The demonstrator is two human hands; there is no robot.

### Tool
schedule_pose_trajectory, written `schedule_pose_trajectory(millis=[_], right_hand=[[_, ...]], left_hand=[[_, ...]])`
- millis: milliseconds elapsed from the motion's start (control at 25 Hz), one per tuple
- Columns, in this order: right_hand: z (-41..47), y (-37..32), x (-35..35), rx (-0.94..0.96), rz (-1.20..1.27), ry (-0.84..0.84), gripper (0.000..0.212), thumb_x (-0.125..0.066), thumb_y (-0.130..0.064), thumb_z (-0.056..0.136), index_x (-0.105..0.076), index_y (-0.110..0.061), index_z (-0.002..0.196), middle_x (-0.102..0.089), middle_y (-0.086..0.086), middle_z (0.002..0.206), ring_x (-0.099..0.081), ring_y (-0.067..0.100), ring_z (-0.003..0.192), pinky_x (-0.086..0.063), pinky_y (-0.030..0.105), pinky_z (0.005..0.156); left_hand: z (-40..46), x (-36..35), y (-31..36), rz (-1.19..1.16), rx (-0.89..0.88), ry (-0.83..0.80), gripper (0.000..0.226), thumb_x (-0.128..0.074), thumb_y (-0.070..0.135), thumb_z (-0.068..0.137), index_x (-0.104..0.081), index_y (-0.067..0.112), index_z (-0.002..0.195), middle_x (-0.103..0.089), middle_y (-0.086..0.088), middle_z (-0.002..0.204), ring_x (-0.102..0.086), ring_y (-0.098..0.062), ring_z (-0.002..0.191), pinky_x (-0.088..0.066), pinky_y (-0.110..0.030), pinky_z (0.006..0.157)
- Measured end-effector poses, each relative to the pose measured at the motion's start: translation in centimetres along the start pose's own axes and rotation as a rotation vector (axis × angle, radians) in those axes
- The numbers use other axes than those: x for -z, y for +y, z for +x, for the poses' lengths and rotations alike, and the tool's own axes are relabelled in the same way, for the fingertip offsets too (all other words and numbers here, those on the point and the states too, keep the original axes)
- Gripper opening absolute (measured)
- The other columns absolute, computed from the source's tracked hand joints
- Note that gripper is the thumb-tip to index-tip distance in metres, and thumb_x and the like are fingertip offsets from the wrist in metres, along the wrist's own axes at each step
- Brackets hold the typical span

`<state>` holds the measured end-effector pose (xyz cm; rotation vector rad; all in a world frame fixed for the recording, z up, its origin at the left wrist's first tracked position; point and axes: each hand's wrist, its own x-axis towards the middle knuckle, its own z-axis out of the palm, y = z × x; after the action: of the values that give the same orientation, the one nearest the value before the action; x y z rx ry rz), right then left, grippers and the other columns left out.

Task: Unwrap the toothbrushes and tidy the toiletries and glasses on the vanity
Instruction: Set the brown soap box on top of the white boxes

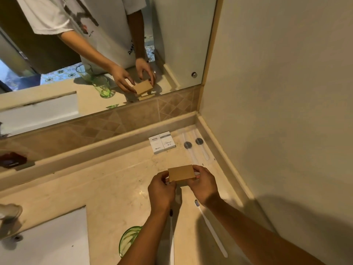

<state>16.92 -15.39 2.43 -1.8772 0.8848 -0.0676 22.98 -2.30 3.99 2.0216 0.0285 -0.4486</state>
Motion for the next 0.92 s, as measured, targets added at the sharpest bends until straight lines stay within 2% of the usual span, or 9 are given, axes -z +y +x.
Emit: schedule_pose_trajectory(millis=[160,320,400,480,560,640,720,840,920], right_hand=[[2.9,-1.9,-1.9,0.078,0.036,-0.026,0.050,-0.079,-0.012,0.083,-0.060,-0.015,0.129,-0.060,0.008,0.125,-0.065,0.027,0.113,-0.053,0.043,0.103],[6.3,-3.2,-3.6,0.229,-0.020,0.021,0.050,-0.079,-0.009,0.082,-0.061,-0.009,0.128,-0.062,0.011,0.122,-0.067,0.025,0.109,-0.057,0.036,0.096],[8.1,-3.7,-4.2,0.273,-0.032,0.029,0.048,-0.077,-0.010,0.084,-0.061,-0.008,0.129,-0.061,0.012,0.122,-0.067,0.025,0.109,-0.059,0.036,0.094],[10.3,-4.5,-5.0,0.250,-0.060,0.024,0.049,-0.075,-0.009,0.084,-0.060,-0.010,0.131,-0.060,0.011,0.123,-0.065,0.024,0.110,-0.058,0.034,0.094],[12.4,-5.2,-5.7,0.208,-0.103,0.022,0.050,-0.073,-0.004,0.084,-0.061,-0.010,0.132,-0.060,0.011,0.124,-0.064,0.025,0.110,-0.053,0.025,0.092],[14.2,-5.7,-6.4,0.196,-0.160,0.025,0.049,-0.072,-0.002,0.083,-0.062,-0.012,0.130,-0.061,0.008,0.125,-0.063,0.025,0.108,-0.047,0.020,0.087],[15.1,-5.6,-6.9,0.247,-0.196,0.053,0.043,-0.072,-0.003,0.083,-0.063,-0.013,0.123,-0.063,0.007,0.124,-0.062,0.026,0.106,-0.046,0.021,0.086],[16.1,-5.0,-7.6,0.341,-0.237,0.076,0.034,-0.072,-0.005,0.082,-0.065,-0.016,0.113,-0.064,0.004,0.119,-0.059,0.024,0.105,-0.052,0.030,0.088],[16.7,-5.0,-7.8,0.346,-0.227,0.073,0.034,-0.073,-0.007,0.083,-0.064,-0.018,0.113,-0.062,0.001,0.119,-0.060,0.020,0.106,-0.055,0.035,0.089]], left_hand=[[3.3,1.2,0.4,0.037,0.003,0.048,0.040,-0.071,0.004,0.084,-0.067,0.013,0.123,-0.071,-0.005,0.119,-0.065,-0.014,0.094,-0.046,-0.022,0.083],[7.2,1.4,0.9,0.056,0.013,0.097,0.038,-0.071,0.005,0.085,-0.068,0.015,0.121,-0.070,-0.005,0.117,-0.065,-0.015,0.091,-0.042,-0.010,0.070],[8.8,1.4,1.5,0.058,0.017,0.109,0.036,-0.069,0.005,0.086,-0.068,0.015,0.120,-0.071,-0.004,0.116,-0.063,-0.013,0.091,-0.041,-0.008,0.071],[10.8,1.3,1.8,0.052,0.021,0.116,0.036,-0.068,0.003,0.086,-0.068,0.015,0.120,-0.072,-0.003,0.115,-0.064,-0.013,0.092,-0.046,-0.015,0.079],[12.6,1.3,1.9,0.060,0.013,0.131,0.036,-0.068,0.003,0.086,-0.069,0.015,0.120,-0.073,-0.003,0.113,-0.066,-0.014,0.092,-0.049,-0.021,0.085],[14.3,1.1,1.9,0.083,0.008,0.139,0.036,-0.067,0.003,0.087,-0.068,0.014,0.122,-0.074,-0.003,0.113,-0.065,-0.013,0.091,-0.048,-0.021,0.085],[15.2,0.9,1.9,0.117,-0.005,0.140,0.037,-0.065,0.006,0.089,-0.068,0.013,0.125,-0.074,-0.004,0.113,-0.066,-0.014,0.092,-0.049,-0.022,0.087],[16.4,0.4,1.3,0.183,-0.069,0.145,0.036,-0.062,0.012,0.091,-0.067,0.012,0.126,-0.074,-0.006,0.115,-0.068,-0.023,0.103,-0.053,-0.037,0.096],[17.0,0.2,1.1,0.221,-0.104,0.154,0.035,-0.060,0.014,0.092,-0.067,0.011,0.126,-0.073,-0.006,0.119,-0.066,-0.025,0.109,-0.052,-0.040,0.099]])
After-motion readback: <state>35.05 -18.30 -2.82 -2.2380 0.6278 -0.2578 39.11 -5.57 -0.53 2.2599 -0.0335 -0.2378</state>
